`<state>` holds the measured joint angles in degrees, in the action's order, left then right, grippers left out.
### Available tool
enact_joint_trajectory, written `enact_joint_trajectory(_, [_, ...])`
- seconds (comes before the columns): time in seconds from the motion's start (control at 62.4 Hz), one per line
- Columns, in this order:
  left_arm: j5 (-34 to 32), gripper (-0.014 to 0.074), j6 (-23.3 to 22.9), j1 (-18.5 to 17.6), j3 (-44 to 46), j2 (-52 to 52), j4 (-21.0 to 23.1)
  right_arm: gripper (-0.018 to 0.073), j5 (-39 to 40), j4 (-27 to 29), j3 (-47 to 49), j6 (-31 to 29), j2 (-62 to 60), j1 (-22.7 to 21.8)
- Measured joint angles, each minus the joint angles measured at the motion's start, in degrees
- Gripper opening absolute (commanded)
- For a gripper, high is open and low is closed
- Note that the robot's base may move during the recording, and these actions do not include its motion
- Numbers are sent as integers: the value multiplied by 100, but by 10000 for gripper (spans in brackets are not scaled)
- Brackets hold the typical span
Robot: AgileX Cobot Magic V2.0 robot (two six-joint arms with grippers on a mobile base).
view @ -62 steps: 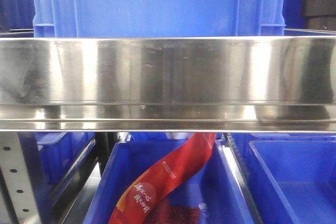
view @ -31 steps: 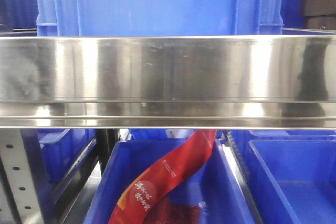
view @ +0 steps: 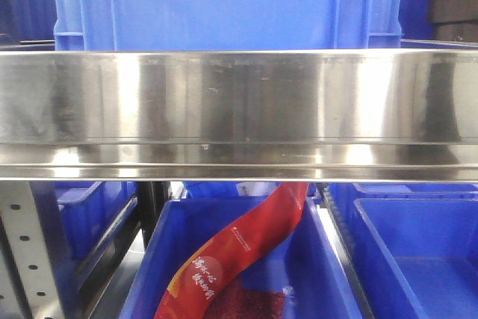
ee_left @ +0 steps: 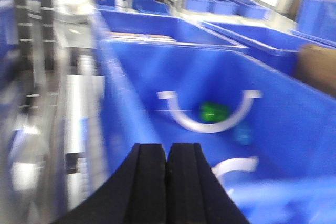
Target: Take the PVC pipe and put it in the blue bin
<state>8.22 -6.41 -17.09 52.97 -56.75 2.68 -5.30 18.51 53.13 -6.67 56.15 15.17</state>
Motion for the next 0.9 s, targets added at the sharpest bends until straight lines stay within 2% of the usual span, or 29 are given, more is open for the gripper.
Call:
enact_joint_trajectory(0.208, [-77,-111,0,741,-1009,1155,0,-168,11,21,-910,0,-760,-830])
enact_joint_trajectory(0.321, [1,-111,0,1000,-1353,1706,0,-168,-124,-307,-1274,10,-1223,-1026])
enact_joint_trajectory(0.481, [359,-111,0,1102,-1541,2384,-159,-168,-346,-750,-1596,10,-1932,-1037])
enact_joint_trajectory(0.641, [407,-111,0,1102,-1551,2819,-397,-168,-354,-807,-1619,10,-2434,-1037])
enact_joint_trajectory(0.898, [407,-111,11,1102,-1551,3005,-443,-168,-354,-814,-1619,1,-2687,-1037])
